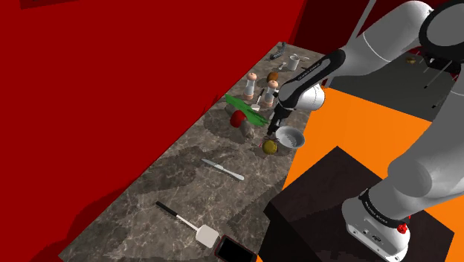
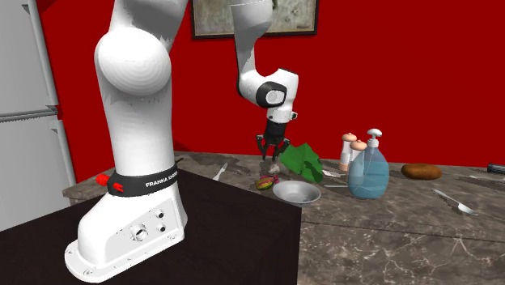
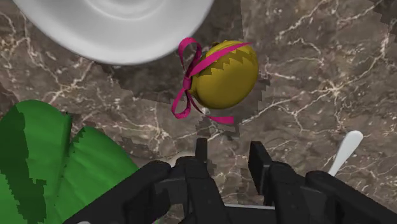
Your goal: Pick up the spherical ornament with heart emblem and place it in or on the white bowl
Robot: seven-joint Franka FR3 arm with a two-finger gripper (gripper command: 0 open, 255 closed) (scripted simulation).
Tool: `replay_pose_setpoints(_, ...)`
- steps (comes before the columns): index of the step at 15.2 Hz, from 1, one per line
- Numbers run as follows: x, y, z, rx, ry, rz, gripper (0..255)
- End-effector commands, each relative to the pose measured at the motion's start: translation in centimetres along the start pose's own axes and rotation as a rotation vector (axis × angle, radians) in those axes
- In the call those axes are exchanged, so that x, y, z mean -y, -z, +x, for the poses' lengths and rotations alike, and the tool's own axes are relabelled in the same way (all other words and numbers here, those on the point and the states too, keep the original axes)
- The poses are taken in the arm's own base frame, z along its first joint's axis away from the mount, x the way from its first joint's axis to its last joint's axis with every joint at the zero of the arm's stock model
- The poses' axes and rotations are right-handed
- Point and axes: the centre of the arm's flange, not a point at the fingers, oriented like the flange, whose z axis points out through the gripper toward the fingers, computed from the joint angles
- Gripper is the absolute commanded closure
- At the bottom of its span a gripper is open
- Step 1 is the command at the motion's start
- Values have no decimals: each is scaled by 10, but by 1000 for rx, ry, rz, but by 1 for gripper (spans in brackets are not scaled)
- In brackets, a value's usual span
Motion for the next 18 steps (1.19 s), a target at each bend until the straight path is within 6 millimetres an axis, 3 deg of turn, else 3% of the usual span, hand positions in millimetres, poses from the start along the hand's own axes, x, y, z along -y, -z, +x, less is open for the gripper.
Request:
replay_pose_setpoints(1,-17,-10,12,108,-23,50,0)
replay_pose_setpoints(4,-65,-51,39,431,-90,201,0)
replay_pose_setpoints(5,-70,-56,41,464,-97,216,0)
replay_pose_setpoints(12,-61,-91,24,464,-97,216,0)
replay_pose_setpoints(18,-61,-91,24,464,-97,216,0)
